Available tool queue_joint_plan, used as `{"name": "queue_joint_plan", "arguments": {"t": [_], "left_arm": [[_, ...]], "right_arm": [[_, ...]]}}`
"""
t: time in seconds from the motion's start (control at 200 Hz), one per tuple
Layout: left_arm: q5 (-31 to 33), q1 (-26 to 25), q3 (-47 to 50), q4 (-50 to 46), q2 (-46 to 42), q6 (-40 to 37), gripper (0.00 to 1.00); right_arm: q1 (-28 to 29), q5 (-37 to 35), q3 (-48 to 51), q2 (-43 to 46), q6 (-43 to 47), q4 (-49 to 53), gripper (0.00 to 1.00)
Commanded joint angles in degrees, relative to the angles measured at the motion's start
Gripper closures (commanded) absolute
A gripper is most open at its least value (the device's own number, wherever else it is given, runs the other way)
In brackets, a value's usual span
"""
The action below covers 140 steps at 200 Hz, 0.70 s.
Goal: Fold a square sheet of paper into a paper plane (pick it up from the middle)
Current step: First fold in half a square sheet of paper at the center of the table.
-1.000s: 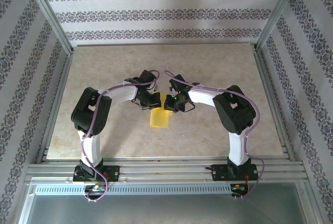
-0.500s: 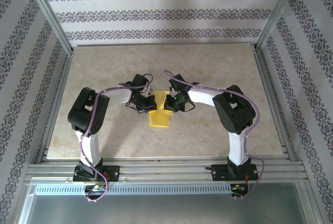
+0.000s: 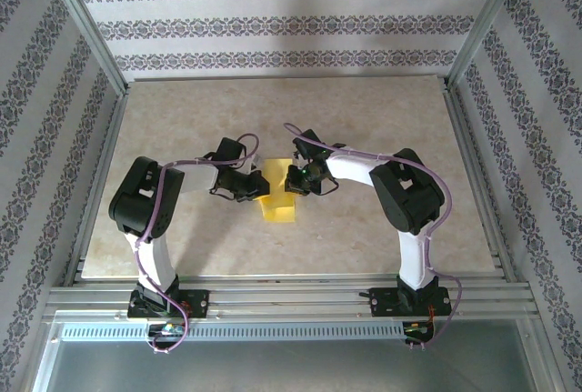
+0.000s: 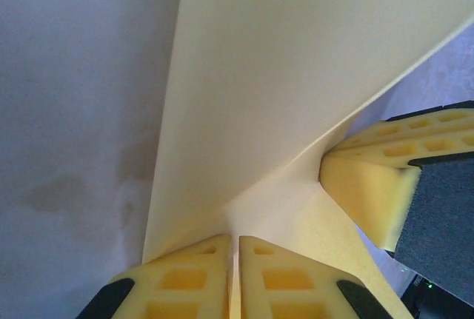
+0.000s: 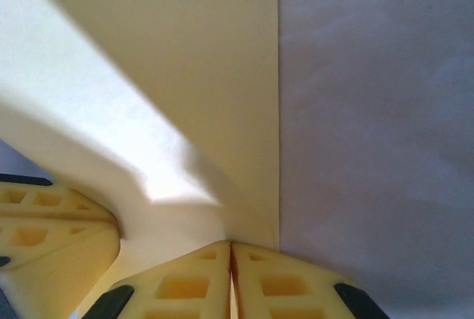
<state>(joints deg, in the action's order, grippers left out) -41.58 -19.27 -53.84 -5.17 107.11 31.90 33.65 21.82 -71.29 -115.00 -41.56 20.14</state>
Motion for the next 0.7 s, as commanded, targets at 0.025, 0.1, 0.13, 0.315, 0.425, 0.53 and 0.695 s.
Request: {"name": "queue_joint_plan", "arguments": {"t": [0.025,0.1,0.13,0.315,0.425,0.53,0.695], "left_arm": [[4.12,0.8,2.87,-1.12,1.32,-1.38,0.88],[4.39,0.73,2.98,-1.47,1.61,-1.64,0.88],[4.53,0.72,2.96,-1.68,1.74,-1.67,0.89],[5.52,0.69,2.62,-2.74,2.46,-2.42,0.89],[5.55,0.64,2.53,-2.78,2.84,-2.46,0.89],[5.55,0.61,2.7,-2.53,3.13,-2.29,0.89],[5.47,0.55,2.65,-2.43,3.54,-2.2,0.89]], "right_arm": [[0.63,-10.34,2.26,-6.09,1.45,7.45,0.87],[0.6,-9.91,1.07,-4.48,2.29,7.45,0.87],[0.56,-9.41,0.32,-3.51,2.79,7.41,0.87],[0.63,-1.6,-3.1,2.36,4.41,3.84,0.85],[0.77,1.91,-3.33,3.29,3.87,1.95,0.85],[1.29,1.9,-3.16,2.89,4.08,1.65,0.85],[2.0,2.03,-3.57,0.7,4.3,1.76,0.85]]}}
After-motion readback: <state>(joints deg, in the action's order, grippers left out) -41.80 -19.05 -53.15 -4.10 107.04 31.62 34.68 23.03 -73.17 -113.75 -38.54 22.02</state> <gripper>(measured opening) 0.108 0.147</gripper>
